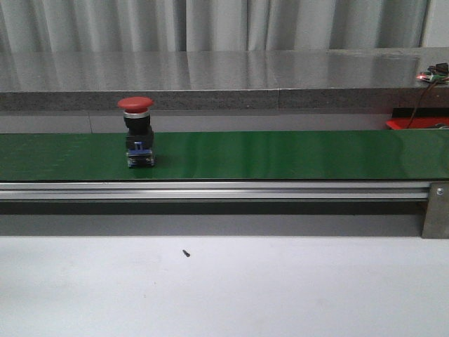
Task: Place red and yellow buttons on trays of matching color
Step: 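Set the red button on the green belt and open the left gripper, then lower the right gripper onto the red button arriving on the belt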
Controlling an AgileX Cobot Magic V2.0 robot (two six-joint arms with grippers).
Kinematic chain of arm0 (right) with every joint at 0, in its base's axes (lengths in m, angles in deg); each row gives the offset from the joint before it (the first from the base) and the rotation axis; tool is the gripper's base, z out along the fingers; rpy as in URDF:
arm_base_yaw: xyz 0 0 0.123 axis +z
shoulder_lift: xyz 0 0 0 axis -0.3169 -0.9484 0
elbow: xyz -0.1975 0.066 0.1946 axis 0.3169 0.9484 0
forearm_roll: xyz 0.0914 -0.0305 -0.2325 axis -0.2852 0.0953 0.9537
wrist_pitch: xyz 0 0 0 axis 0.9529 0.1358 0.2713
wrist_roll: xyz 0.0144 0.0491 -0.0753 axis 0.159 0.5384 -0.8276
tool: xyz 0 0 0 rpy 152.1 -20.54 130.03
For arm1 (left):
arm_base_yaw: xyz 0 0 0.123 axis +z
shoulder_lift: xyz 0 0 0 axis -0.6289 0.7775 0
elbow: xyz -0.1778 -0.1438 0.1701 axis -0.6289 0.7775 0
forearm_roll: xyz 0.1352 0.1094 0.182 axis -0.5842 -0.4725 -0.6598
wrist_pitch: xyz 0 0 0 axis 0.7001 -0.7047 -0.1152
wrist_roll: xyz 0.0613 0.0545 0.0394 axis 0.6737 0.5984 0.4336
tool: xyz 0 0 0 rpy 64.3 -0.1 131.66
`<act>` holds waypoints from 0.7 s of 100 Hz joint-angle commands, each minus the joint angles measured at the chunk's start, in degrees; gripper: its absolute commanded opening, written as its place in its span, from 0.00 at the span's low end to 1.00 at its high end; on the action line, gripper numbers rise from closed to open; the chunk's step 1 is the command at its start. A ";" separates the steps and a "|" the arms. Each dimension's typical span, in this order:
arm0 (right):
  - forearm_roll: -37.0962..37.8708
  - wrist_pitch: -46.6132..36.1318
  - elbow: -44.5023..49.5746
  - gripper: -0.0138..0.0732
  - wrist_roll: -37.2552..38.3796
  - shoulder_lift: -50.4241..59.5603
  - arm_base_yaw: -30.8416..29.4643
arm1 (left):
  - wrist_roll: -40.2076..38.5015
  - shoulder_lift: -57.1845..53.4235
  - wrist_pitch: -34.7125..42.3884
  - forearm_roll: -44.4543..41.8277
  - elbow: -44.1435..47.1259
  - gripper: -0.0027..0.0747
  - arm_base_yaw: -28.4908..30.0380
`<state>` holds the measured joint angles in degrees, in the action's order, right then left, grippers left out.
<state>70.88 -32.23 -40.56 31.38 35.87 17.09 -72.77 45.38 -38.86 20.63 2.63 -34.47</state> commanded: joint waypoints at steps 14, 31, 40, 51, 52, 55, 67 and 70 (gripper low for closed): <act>0.01 -4.58 -1.03 0.09 -0.26 1.07 -0.04 | 3.14 -12.81 3.77 1.06 7.32 0.01 -2.74; 0.01 -5.47 -1.03 0.09 -0.26 1.07 -0.04 | 3.22 -20.33 4.09 1.00 13.20 0.01 -2.95; 0.01 -5.90 -1.03 0.09 -0.26 1.07 -0.04 | 3.53 -24.07 4.35 1.00 16.12 0.01 -2.95; 0.01 -8.09 -1.03 0.09 -0.26 1.07 -0.04 | 3.53 -28.90 4.35 1.00 19.46 0.01 -2.95; 0.01 -8.29 -1.03 0.09 -0.26 1.07 -0.04 | 3.53 -29.19 4.35 1.00 19.65 0.01 -2.95; 0.01 -8.69 -1.03 0.09 -0.26 1.07 -0.04 | 3.53 -30.31 4.35 1.00 20.40 0.01 -2.95; 0.01 -8.88 -1.69 0.09 -0.26 0.94 -0.04 | 3.53 -34.33 4.35 1.00 23.13 0.01 -2.95; 0.01 -8.44 -2.16 0.09 -0.26 0.70 -0.04 | 3.53 -34.91 4.35 1.00 23.49 0.01 -2.95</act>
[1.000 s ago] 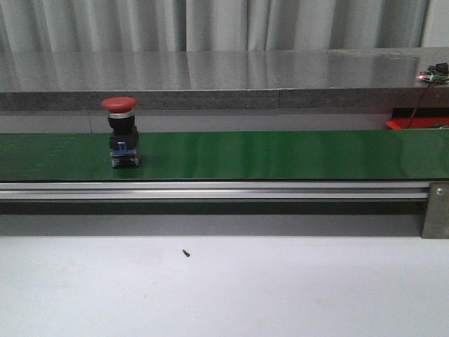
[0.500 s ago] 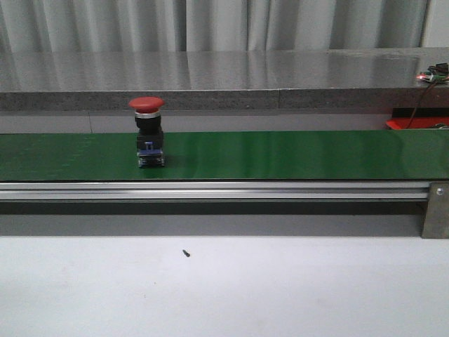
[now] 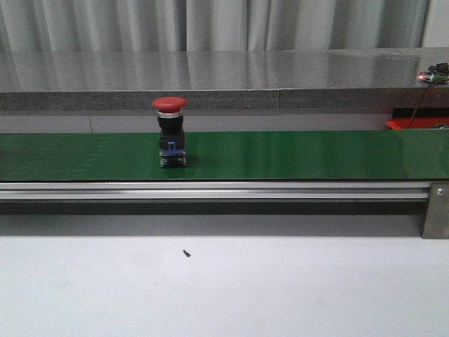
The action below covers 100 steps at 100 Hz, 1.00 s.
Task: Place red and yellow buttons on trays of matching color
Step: 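Lower the right gripper onto the red button arriving on the belt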
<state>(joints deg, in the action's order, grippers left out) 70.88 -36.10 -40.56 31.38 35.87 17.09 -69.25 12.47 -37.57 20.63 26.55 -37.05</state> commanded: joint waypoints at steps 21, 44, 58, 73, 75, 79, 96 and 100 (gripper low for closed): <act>0.01 -0.77 -8.95 0.09 -0.26 -6.04 -0.04 | 0.01 -3.43 2.04 0.94 -0.14 0.01 -0.38; -0.03 7.36 -21.00 0.09 -0.26 -22.10 0.02 | 0.01 -3.43 1.79 1.04 -0.14 0.01 -0.38; -0.03 9.64 -28.61 0.09 -0.26 -32.17 0.02 | 0.01 -3.43 1.79 1.04 -0.14 0.01 -0.38; -0.24 13.26 -36.51 0.13 -0.26 -40.73 0.06 | 0.01 -3.43 1.79 1.04 -0.14 0.01 -0.38; -0.24 14.12 -37.58 0.14 -0.26 -41.83 0.16 | 0.01 -3.43 1.79 1.04 -0.14 0.01 -0.38; -0.37 15.78 -39.41 0.16 -0.26 -43.91 0.61 | 0.01 -3.43 1.79 1.04 -0.14 0.01 -0.38; -0.37 24.94 -48.63 0.32 -0.32 -52.73 6.75 | 0.01 -3.43 1.79 1.04 -0.14 0.01 -0.38; -0.37 26.32 -50.41 0.35 -0.32 -54.50 8.36 | 0.01 -3.43 1.79 1.04 -0.14 0.01 -0.38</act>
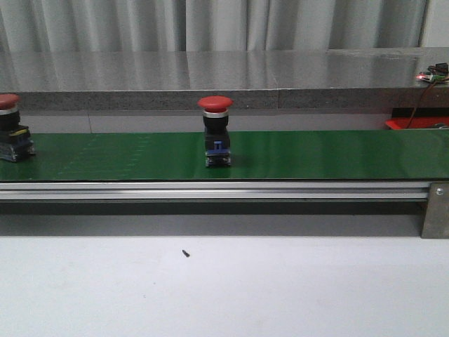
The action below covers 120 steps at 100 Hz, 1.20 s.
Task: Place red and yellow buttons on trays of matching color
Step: 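Lower the right gripper onto the red button arriving on the belt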
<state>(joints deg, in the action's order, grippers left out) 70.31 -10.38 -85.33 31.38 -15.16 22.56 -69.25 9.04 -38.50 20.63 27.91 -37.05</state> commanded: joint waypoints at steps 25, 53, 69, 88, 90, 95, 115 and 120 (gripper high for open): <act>0.20 6.26 -17.29 0.76 -0.32 -15.38 13.80 | 0.01 0.00 2.72 1.04 -1.49 0.01 -0.38; -4.96 18.47 -31.06 0.83 -0.32 -30.11 19.05 | 0.01 0.00 2.72 1.04 -1.49 0.01 -0.38; -7.69 25.85 -39.59 0.83 -2.06 -38.24 20.70 | 0.01 0.00 2.72 1.04 -1.49 0.01 -0.38; -13.93 31.89 -47.74 0.83 -5.67 -45.94 20.82 | 0.01 0.00 2.72 1.04 -1.49 0.01 -0.38; -14.26 32.20 -48.42 0.83 -5.73 -46.65 20.82 | 0.01 0.00 2.72 1.04 -1.49 0.01 -0.38; -14.48 32.57 -49.81 0.83 -5.73 -48.17 20.82 | 0.01 0.00 2.72 1.04 -1.49 0.01 -0.38; -14.52 31.85 -52.34 0.83 -5.73 -52.30 20.82 | 0.01 0.00 2.72 1.04 -1.49 0.01 -0.38; -14.31 31.33 -52.77 0.83 -5.73 -53.22 20.76 | 0.01 0.00 2.72 1.04 -1.49 0.01 -0.38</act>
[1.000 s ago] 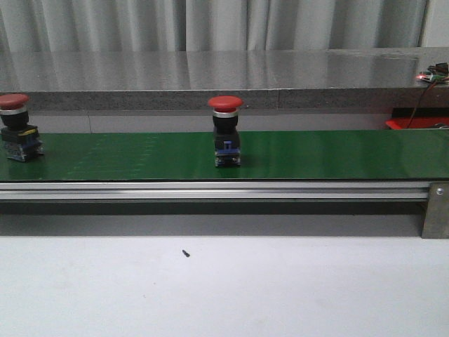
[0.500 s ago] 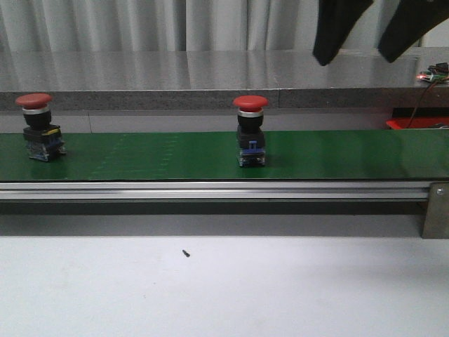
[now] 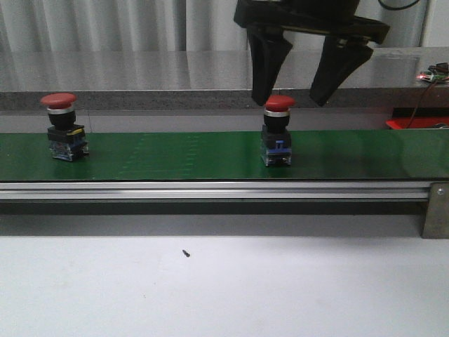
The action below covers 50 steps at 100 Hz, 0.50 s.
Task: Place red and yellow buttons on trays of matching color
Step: 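Lower the right gripper onto the red button arriving on the belt, then grasp the red button with the right gripper and lift it off the belt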
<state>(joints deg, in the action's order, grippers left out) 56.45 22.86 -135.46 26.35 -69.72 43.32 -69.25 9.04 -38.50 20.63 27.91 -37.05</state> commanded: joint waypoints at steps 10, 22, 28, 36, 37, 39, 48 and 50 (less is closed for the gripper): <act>0.55 -3.57 -2.77 0.81 -0.70 -0.01 -0.20 | 0.01 0.00 2.72 1.04 -1.49 0.01 -0.38; 1.76 -4.11 -2.77 0.65 -0.70 -0.73 -0.25 | 0.01 0.00 2.72 1.04 -1.49 0.01 -0.38; 3.01 -3.93 -2.77 0.52 -0.42 -0.74 -0.25 | 0.01 0.00 2.72 1.04 -1.49 0.01 -0.38; 4.28 -3.93 -2.77 0.40 -0.41 -0.74 -0.27 | 0.01 0.00 2.72 1.04 -1.49 0.01 -0.38; 4.42 -3.93 -2.77 0.39 -0.41 -0.74 -0.27 | 0.01 0.00 2.72 1.04 -1.49 0.01 -0.38; 4.57 -3.87 -2.77 0.38 -0.41 -0.74 -0.27 | 0.01 0.00 2.72 1.04 -1.49 0.01 -0.38; 5.60 -3.60 -2.84 0.37 -0.41 -0.50 -0.31 | 0.01 0.00 2.72 1.04 -1.49 0.01 -0.38; 5.74 -3.54 -2.84 0.37 -0.41 -0.29 -0.50 | 0.01 0.00 2.72 1.04 -1.49 0.01 -0.38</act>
<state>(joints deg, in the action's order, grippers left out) 60.64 20.69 -136.46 26.31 -73.26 43.32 -69.25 9.04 -38.50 20.63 27.91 -37.05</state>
